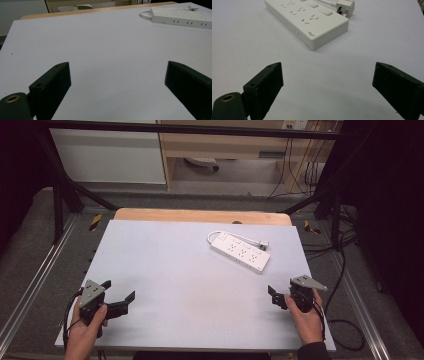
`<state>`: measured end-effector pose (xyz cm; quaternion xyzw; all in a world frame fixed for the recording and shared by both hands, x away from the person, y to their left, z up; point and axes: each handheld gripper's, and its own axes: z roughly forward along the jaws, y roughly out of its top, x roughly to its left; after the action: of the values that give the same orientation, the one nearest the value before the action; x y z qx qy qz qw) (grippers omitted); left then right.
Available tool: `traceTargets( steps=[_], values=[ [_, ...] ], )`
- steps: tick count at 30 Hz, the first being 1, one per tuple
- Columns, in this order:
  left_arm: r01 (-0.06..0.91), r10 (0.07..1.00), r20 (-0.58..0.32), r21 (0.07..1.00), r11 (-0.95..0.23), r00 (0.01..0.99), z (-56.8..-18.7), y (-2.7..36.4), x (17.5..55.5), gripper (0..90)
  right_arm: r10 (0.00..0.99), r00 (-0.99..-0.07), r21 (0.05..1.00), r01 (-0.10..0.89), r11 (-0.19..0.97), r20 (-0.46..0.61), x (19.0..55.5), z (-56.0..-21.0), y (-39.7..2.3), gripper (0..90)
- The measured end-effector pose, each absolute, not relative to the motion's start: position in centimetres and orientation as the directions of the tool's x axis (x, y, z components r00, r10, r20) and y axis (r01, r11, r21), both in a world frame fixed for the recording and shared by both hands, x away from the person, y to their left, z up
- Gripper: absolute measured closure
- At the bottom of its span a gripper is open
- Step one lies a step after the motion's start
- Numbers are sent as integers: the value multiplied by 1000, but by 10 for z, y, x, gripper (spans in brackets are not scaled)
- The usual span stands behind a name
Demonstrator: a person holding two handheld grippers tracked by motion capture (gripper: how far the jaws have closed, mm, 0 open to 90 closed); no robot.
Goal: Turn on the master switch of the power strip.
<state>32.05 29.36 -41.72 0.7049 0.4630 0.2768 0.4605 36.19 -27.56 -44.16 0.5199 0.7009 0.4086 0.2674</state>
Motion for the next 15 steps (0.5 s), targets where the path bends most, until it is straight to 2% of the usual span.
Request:
traceTargets(
  steps=[12, 15],
  values=[
    [374, 903, -101, 925, -69, 417, -416, 294, 336, 71, 910, -410, 868, 471, 158, 56, 365, -438, -267, 57],
    [371, 896, -90, 925, -87, 435, -418, 297, 337, 66, 905, -425, 875, 451, 174, 39, 364, -435, -264, 51]
  ],
)
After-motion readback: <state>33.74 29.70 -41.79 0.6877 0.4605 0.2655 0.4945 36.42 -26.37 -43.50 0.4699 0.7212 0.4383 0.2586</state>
